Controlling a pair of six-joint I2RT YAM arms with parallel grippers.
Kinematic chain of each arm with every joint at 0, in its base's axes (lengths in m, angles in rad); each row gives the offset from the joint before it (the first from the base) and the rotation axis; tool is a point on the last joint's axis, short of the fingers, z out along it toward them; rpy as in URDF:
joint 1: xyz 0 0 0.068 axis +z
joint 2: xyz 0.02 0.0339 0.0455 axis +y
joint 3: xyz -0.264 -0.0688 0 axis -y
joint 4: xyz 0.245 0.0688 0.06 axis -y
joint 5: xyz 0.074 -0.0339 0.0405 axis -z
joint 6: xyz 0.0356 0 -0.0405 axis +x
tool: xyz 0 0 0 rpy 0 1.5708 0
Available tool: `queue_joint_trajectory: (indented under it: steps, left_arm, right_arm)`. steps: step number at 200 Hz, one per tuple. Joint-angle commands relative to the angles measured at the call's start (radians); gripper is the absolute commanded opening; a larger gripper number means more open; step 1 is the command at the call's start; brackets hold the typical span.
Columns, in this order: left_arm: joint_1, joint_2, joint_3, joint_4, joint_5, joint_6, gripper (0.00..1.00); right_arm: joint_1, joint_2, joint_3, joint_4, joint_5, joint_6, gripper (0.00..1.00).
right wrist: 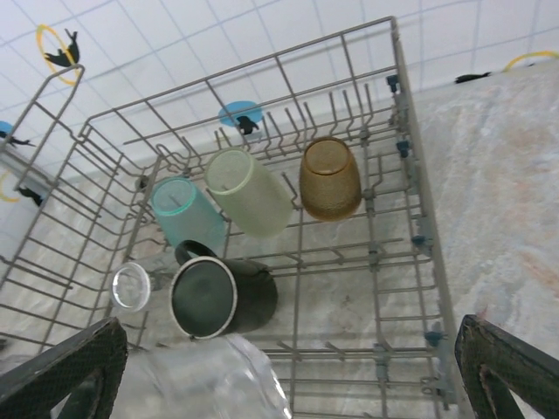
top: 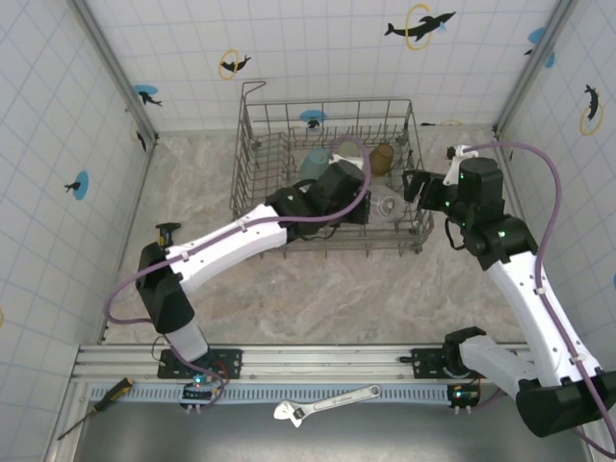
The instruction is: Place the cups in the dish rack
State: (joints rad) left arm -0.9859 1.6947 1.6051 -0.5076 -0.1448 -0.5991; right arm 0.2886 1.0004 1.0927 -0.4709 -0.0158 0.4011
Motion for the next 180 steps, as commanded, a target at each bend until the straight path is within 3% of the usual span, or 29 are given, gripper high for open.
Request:
queue_joint_trajectory:
  steps: [1, 63, 110, 180]
  left_arm:
    - [0.055, -0.06, -0.022, 0.053, -0.011, 0.041, 0.0]
    - [0.278, -0.148, -0.135, 0.186, 0.147, 0.031, 0.0]
    - [0.469, -0.195, -0.331, 0.464, 0.427, -0.094, 0.0]
    - [0.595, -0.168, -0.355, 0.556, 0.618, -0.133, 0.0]
  right_arm:
    - [-0.03, 0.011, 0.046, 0.078, -0.139, 0.035, 1.0]
    - [-0.074, 0.077, -0.041, 0.257, -0.315, 0.196, 1.0]
    - [-0.07, 0.151, -0.122, 0.46, -0.455, 0.376, 1.0]
    - [0.058, 0.268, -0.144, 0.68, -0.472, 0.527, 1.0]
